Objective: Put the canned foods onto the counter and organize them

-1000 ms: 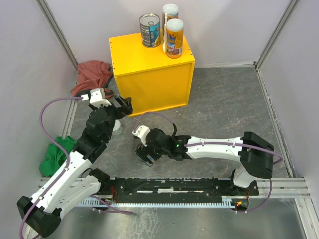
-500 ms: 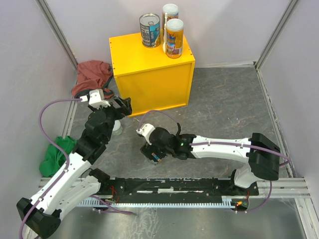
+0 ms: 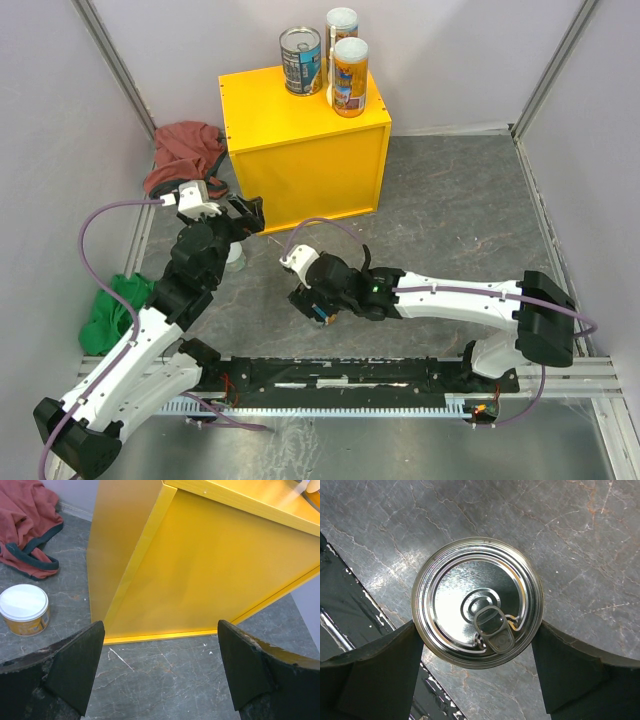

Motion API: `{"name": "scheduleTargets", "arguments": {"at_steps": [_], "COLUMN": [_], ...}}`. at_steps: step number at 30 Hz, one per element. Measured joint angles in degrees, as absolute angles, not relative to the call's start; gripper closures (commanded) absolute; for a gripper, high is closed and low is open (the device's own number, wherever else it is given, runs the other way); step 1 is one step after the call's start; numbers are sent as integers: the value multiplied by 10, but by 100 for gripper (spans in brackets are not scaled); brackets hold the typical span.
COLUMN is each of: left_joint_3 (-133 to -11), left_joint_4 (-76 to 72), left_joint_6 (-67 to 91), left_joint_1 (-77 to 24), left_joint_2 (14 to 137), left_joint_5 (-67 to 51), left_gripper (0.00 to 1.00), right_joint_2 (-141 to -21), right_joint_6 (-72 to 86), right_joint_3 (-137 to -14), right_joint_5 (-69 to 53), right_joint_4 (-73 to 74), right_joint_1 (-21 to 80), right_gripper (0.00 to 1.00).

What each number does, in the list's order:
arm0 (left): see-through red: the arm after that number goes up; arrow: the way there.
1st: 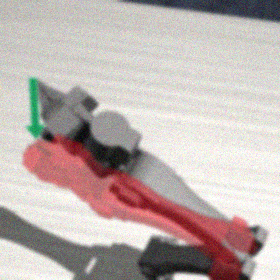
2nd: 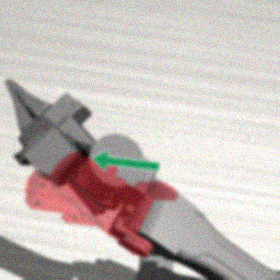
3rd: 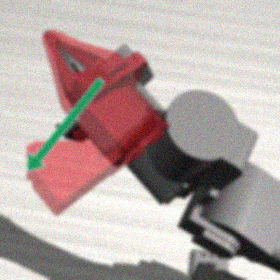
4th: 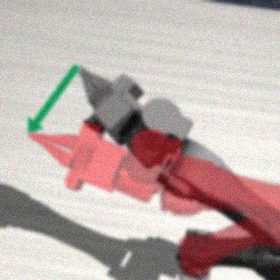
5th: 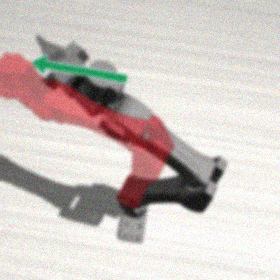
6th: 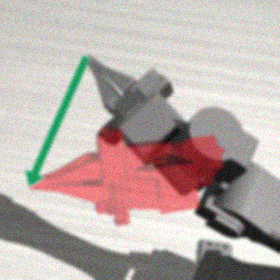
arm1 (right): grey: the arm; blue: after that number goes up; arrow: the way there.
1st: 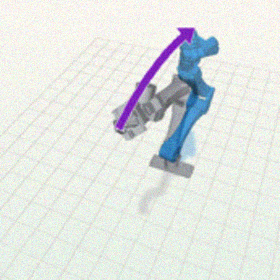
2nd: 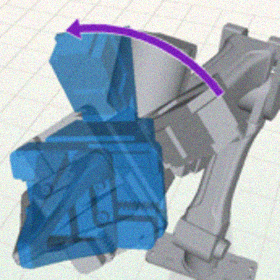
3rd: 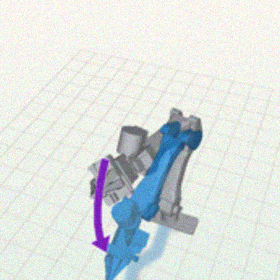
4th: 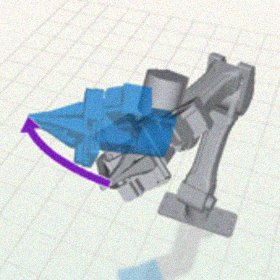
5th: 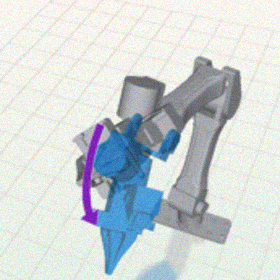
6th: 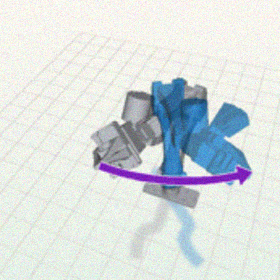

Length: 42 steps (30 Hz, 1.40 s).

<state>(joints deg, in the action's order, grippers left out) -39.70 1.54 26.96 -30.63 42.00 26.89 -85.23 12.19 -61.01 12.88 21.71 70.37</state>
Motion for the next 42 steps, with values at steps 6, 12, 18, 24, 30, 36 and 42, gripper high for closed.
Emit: {"name": "scheduleTargets", "arguments": {"at_steps": [6, 12, 18, 24, 30, 36, 42], "left_joint_3": [-397, -397, -397, -397, -397, -397, -393], "left_joint_4": [15, 15, 15, 15, 15, 15, 15], "left_joint_6": [270, 270, 270, 270, 270, 270, 270], "left_joint_1": [-306, -306, -306, -306, -306, -306, -306], "left_joint_2": [420, 421, 424, 423, 422, 422, 416], "left_joint_5": [269, 269, 269, 269, 269, 269, 269], "left_gripper": [0, 0, 0, 0, 0, 0, 0], "right_joint_2": [-840, -834, -833, -833, -833, -845, -891], "right_joint_6": [117, 103, 91, 80, 66, 48, 30], "right_joint_3": [-628, -683, -747, -806, -875, -948, -1040], "right_joint_5": [145, 169, 187, 201, 213, 221, 221], "right_joint_4": [238, 271, 288, 321, 350, 364, 374], "right_joint_1": [704, 703, 699, 688, 664, 639, 612], "right_gripper": [99, 99, 99, 99, 99, 99, 99]}}
